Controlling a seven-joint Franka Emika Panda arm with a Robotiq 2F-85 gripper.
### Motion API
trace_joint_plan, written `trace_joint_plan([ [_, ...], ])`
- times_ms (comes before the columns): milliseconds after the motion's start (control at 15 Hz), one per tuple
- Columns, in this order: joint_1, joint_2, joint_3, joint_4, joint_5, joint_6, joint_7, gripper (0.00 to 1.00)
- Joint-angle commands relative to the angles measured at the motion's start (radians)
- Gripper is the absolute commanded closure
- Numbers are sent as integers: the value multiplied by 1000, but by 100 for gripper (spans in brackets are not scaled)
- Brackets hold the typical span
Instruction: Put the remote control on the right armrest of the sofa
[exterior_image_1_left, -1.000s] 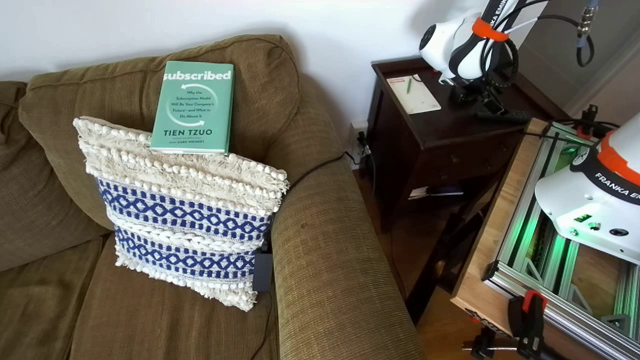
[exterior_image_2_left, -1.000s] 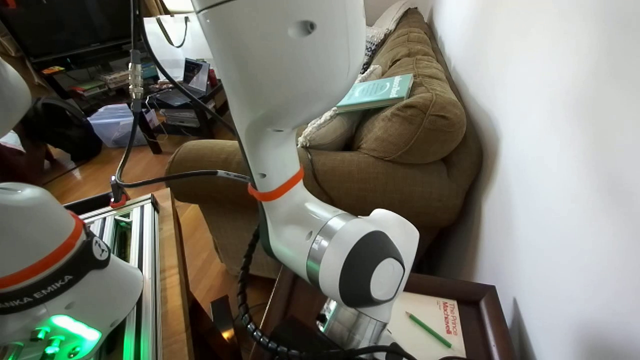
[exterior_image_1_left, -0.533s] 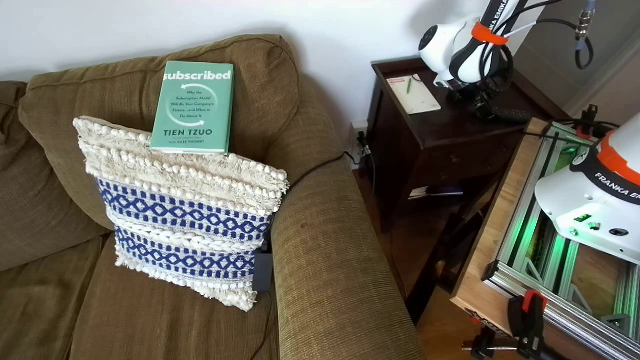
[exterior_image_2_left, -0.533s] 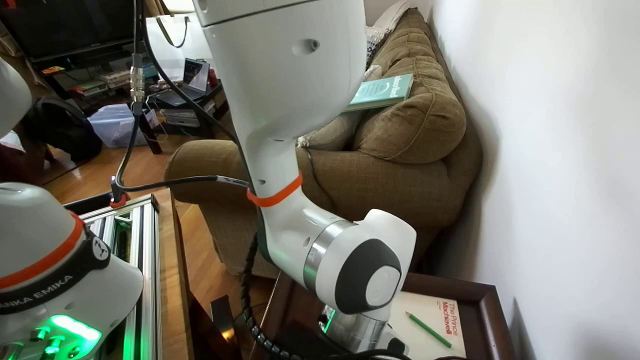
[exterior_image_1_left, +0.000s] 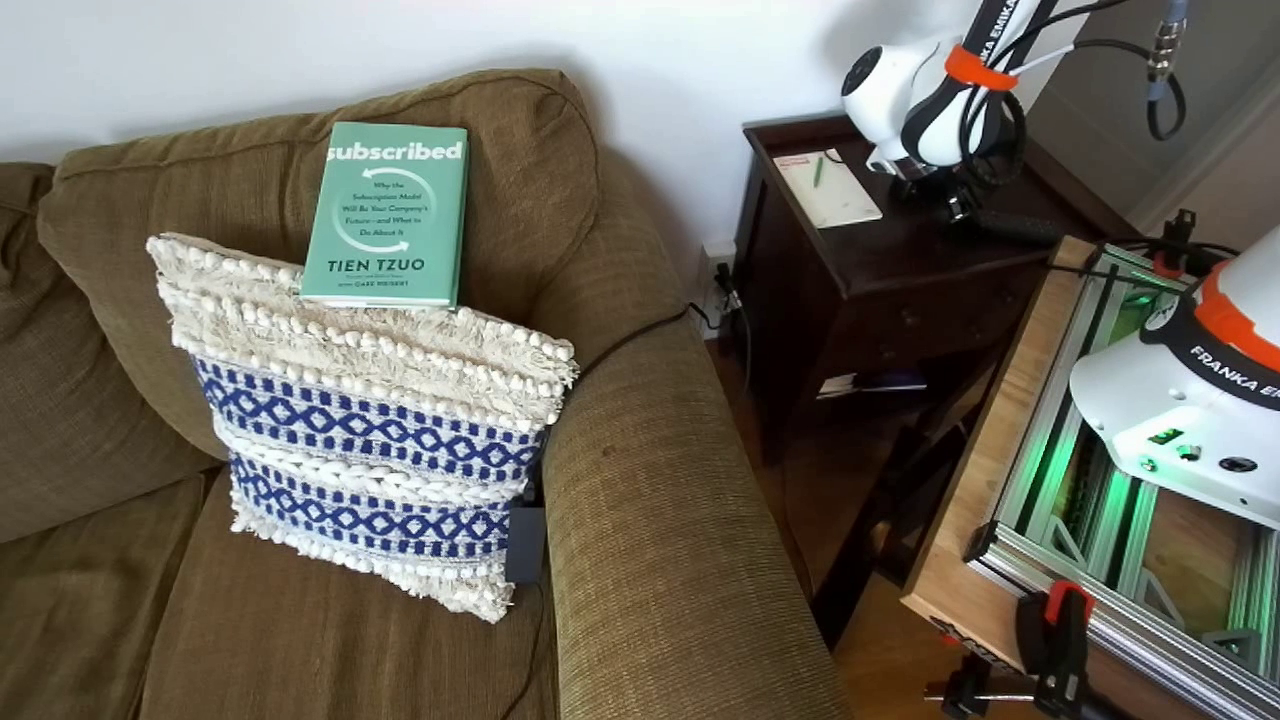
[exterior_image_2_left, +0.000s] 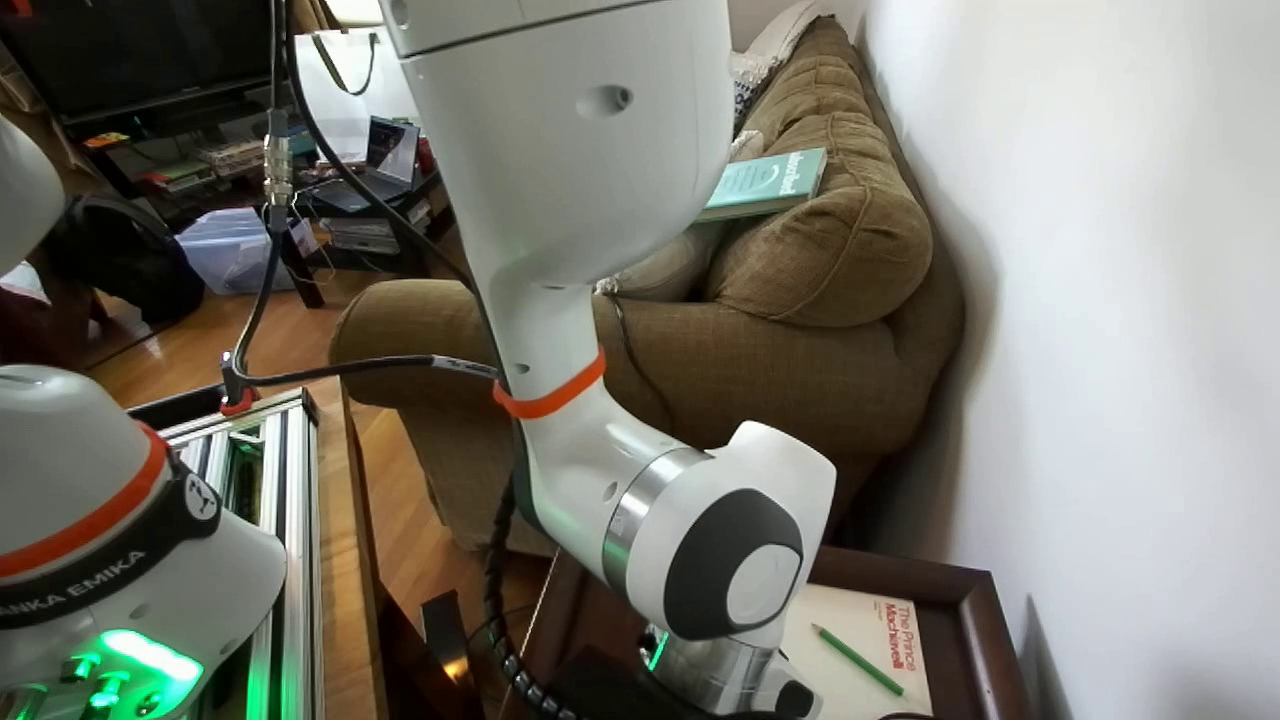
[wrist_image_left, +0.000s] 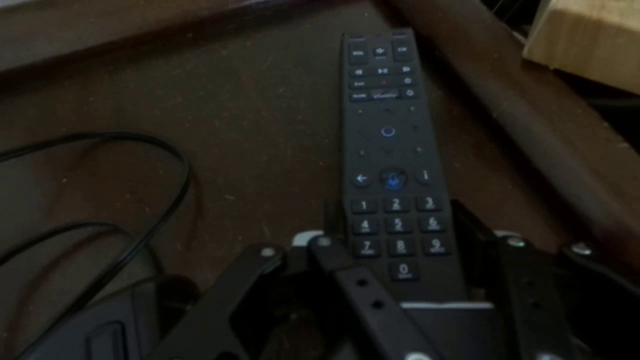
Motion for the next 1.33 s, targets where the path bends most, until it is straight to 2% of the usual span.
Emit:
trace_joint_plan([
  [0, -1, -30, -13, -30, 11, 18, -3, 74],
  [333, 4, -129, -17, -118, 18, 5, -1, 74],
  [667, 42, -292, -2, -243, 12, -12, 7, 74],
  [1000, 117, -434, 50, -303, 43, -14, 68, 74],
  [1267, 212, -524, 120, -309, 153, -124, 123, 74],
])
